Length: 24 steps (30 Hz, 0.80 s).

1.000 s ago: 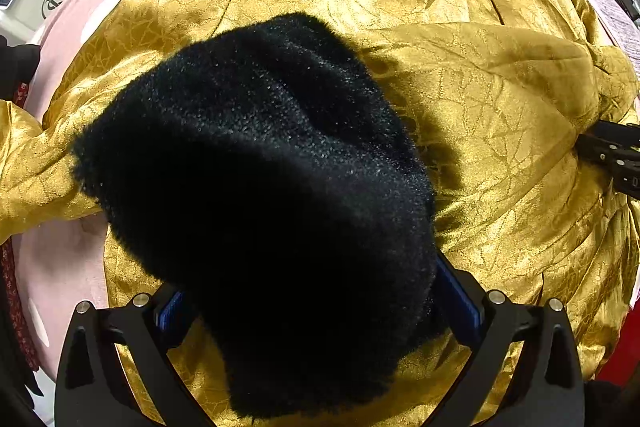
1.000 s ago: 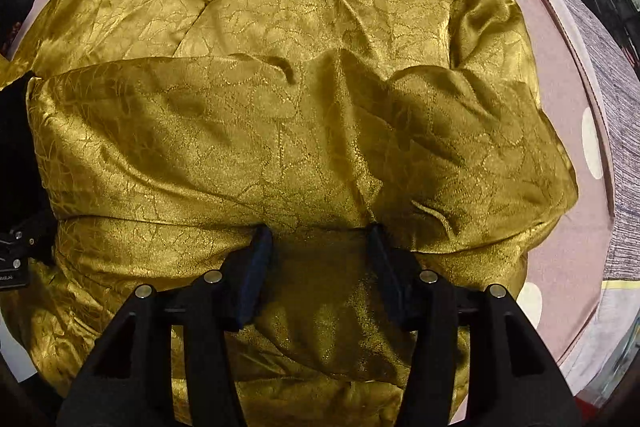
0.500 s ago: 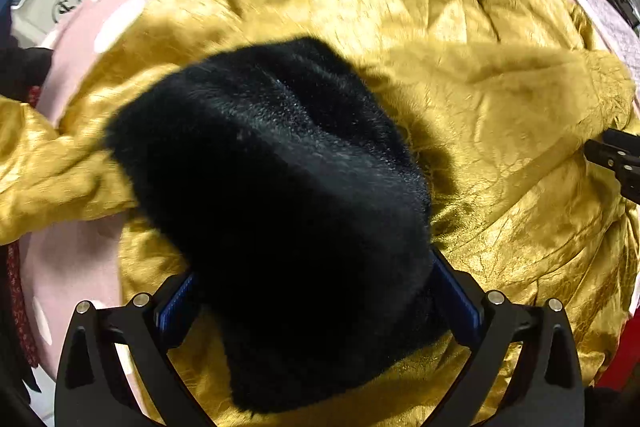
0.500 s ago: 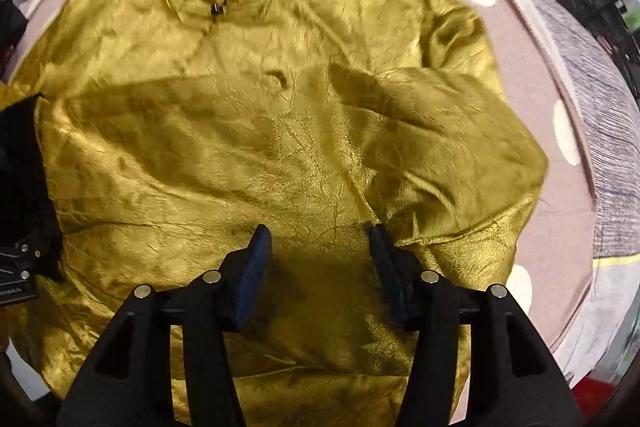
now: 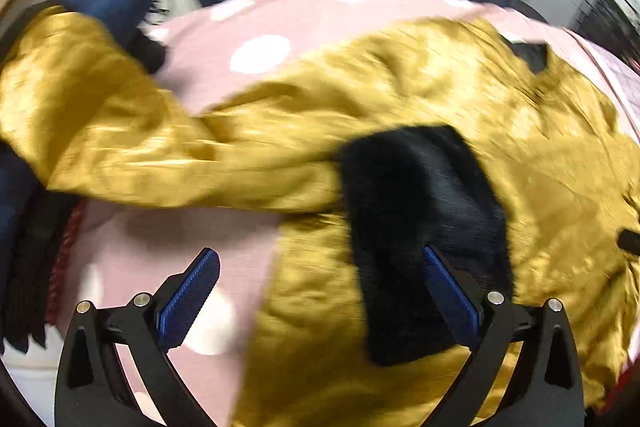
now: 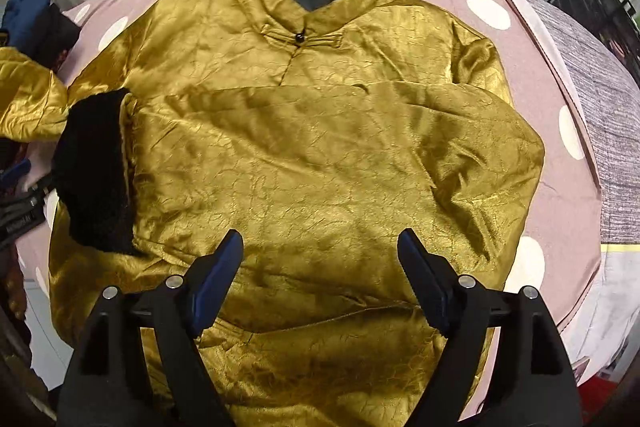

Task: Fold large clothes
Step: 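Grasp the other fur cuff with the left gripper and lift the sleeve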

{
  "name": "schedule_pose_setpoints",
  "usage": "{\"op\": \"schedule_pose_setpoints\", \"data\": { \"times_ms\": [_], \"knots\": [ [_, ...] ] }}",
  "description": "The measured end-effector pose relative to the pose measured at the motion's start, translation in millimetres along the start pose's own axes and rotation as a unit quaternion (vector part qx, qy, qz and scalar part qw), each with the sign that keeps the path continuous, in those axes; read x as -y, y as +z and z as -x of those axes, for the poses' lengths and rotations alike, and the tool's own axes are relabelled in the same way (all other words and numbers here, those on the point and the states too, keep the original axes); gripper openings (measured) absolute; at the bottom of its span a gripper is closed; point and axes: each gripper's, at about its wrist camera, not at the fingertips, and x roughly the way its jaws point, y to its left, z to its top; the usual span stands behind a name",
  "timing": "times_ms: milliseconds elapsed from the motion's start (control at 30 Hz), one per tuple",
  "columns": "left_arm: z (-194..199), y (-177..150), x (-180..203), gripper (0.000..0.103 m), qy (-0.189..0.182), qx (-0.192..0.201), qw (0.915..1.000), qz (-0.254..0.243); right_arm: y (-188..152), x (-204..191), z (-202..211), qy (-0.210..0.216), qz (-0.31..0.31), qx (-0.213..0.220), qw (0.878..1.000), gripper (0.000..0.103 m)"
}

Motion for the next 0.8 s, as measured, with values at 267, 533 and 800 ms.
{"op": "schedule_pose_setpoints", "data": {
  "times_ms": [267, 533, 800],
  "knots": [
    [46, 13, -102, 0.097, 0.084, 0.088, 0.9802, 0.156, 3, -3, 9, 0.006, 0.000, 0.008, 1.000, 0.079],
    [99, 35, -202, 0.097, 0.138, 0.181, 0.9333, 0.278, 3, -3, 11, 0.002, -0.004, 0.009, 1.000, 0.079],
    [77, 68, -258, 0.093, 0.041, 0.147, 0.9327, 0.327, 2, 1, 14, 0.002, -0.013, 0.011, 1.000, 0.079]
  ]
}}
